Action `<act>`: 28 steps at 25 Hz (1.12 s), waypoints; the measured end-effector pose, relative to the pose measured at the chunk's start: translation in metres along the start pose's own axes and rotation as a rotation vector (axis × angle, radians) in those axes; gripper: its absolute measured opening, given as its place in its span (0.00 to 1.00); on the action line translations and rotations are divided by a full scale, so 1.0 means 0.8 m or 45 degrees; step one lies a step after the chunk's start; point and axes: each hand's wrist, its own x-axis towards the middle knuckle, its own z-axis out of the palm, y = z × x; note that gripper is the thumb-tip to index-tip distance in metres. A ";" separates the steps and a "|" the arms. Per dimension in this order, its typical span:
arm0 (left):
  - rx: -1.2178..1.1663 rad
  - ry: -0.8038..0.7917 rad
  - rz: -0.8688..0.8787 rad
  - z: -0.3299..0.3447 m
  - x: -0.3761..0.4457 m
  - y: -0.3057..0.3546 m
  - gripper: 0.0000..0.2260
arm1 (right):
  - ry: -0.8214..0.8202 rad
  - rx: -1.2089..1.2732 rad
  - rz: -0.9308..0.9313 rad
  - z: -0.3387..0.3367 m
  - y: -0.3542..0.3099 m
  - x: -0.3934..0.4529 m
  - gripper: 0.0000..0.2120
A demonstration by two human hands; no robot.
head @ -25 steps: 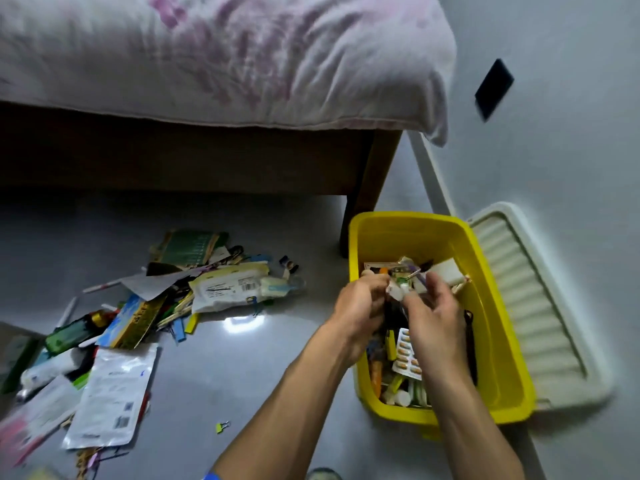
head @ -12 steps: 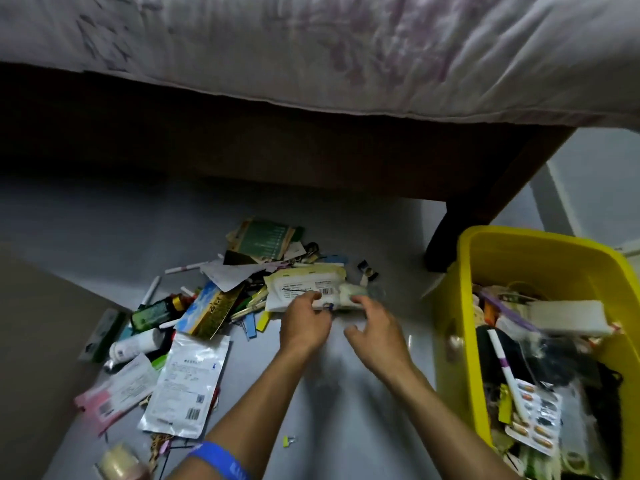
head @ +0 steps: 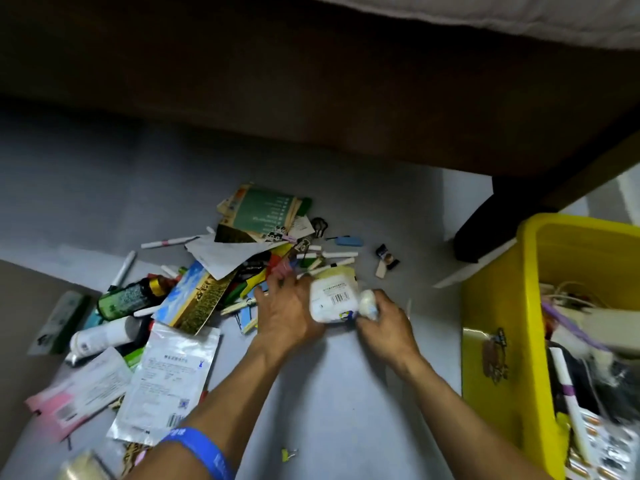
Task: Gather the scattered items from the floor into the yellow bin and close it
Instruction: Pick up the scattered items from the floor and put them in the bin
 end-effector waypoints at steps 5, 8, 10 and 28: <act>-1.275 -0.225 -0.383 -0.039 -0.071 -0.004 0.26 | 0.061 0.867 0.253 -0.046 -0.022 -0.046 0.12; -1.751 -0.301 -0.389 -0.066 -0.123 0.018 0.14 | 0.070 1.151 0.162 -0.099 -0.049 -0.105 0.14; -1.880 -0.343 -0.309 -0.102 -0.150 0.058 0.11 | 0.181 1.217 0.079 -0.157 -0.051 -0.151 0.17; -1.004 0.074 0.178 -0.115 -0.156 0.212 0.29 | 0.498 0.080 -0.189 -0.276 0.009 -0.235 0.24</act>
